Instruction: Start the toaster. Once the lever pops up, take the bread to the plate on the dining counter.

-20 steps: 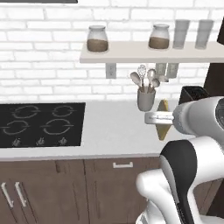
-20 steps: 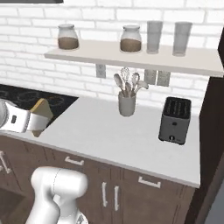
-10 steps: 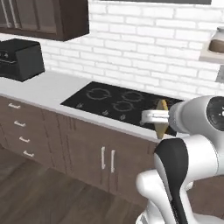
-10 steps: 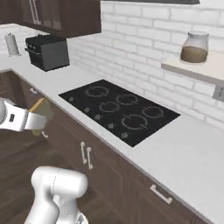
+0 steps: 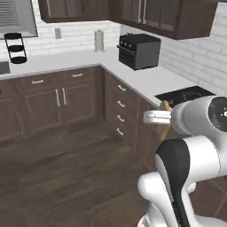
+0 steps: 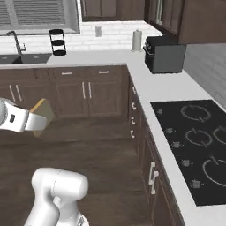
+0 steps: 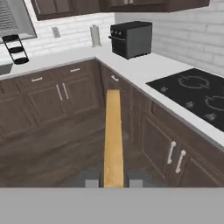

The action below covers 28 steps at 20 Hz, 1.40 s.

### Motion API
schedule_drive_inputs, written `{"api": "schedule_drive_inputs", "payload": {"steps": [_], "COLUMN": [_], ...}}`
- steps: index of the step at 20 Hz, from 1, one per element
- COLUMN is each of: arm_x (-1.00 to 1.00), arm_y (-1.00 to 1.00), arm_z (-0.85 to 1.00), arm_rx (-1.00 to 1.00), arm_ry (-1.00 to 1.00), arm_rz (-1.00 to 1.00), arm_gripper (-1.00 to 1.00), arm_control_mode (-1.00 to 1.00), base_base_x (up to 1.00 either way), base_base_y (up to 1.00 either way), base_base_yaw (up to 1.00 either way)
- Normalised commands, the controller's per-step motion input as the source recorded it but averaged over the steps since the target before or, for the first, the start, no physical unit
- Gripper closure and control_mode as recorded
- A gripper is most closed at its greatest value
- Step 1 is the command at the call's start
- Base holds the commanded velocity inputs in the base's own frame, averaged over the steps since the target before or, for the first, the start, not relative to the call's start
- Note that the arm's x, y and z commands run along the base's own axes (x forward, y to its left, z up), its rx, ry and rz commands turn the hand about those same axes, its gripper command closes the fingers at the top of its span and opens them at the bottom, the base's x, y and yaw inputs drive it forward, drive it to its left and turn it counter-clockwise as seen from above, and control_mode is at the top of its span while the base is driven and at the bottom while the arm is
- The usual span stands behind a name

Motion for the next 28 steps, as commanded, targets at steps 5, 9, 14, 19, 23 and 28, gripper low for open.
{"api": "schedule_drive_inputs", "payload": {"steps": [5, 9, 14, 19, 23, 28], "arm_x": [0.00, 0.00, 0.00, 0.00, 0.00, 0.00], "arm_y": [0.00, 0.00, 0.00, 0.00, 0.00, 0.00], "arm_z": [0.00, 0.00, 0.00, 0.00, 0.00, 0.00], "arm_rx": [0.00, 0.00, 0.00, 0.00, 0.00, 0.00], "arm_ry": [0.00, 0.00, 0.00, 0.00, 0.00, 0.00], "arm_rz": [0.00, 0.00, 0.00, 0.00, 0.00, 0.00], "arm_gripper": [1.00, 1.00, 1.00, 1.00, 1.00, 1.00], "arm_control_mode": [1.00, 1.00, 1.00, 1.00, 1.00, 1.00], "base_base_x": [0.00, 0.00, 0.00, 0.00, 0.00, 0.06], "base_base_y": [0.25, 0.50, 0.34, 0.46, 0.23, 0.26], "base_base_yaw": [0.97, 0.93, 0.70, 0.58, 0.61, 0.74]}}
